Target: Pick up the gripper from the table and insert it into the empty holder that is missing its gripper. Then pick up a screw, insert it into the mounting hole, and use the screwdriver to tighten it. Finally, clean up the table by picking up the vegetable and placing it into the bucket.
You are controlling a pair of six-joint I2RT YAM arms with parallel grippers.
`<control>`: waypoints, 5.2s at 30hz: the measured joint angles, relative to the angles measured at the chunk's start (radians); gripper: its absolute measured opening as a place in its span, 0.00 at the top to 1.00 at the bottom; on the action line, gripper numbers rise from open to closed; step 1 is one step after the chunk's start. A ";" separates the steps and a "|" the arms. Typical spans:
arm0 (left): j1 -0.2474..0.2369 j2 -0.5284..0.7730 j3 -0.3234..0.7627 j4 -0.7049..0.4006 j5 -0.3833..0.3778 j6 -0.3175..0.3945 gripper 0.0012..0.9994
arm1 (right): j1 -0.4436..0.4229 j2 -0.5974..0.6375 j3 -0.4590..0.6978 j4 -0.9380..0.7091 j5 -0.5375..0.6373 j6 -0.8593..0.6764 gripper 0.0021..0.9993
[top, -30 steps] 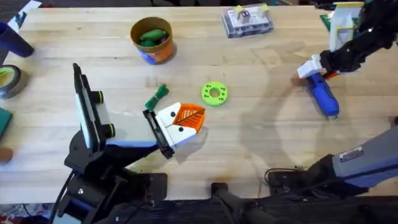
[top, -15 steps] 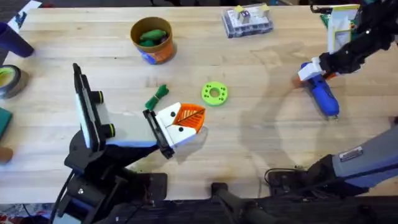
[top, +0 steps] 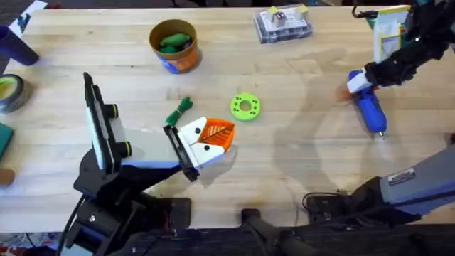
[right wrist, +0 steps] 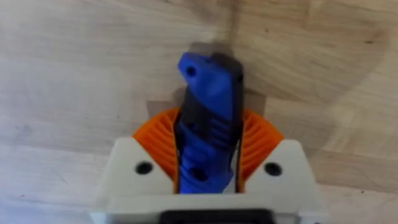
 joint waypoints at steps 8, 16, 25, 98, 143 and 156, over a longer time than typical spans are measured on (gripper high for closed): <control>0.000 0.000 0.000 0.000 0.000 0.000 0.99 | 0.000 0.000 -0.008 0.001 -0.003 -0.001 0.98; 0.000 0.000 0.000 0.000 0.000 0.000 0.99 | 0.000 -0.006 -0.007 -0.001 -0.005 0.006 0.98; 0.000 0.000 0.000 0.000 0.000 0.000 0.99 | 0.000 -0.194 -0.006 0.040 -0.054 0.070 0.98; 0.000 0.000 0.000 0.000 0.000 0.000 0.99 | 1.254 -0.850 -0.494 1.344 -0.327 0.570 0.98; 0.000 0.000 0.000 0.000 0.000 0.000 0.99 | 1.266 -0.829 -0.495 1.336 -0.334 0.601 0.98; 0.000 0.000 0.000 0.000 0.000 0.000 0.99 | 1.268 -0.829 -0.495 1.314 -0.338 0.598 0.98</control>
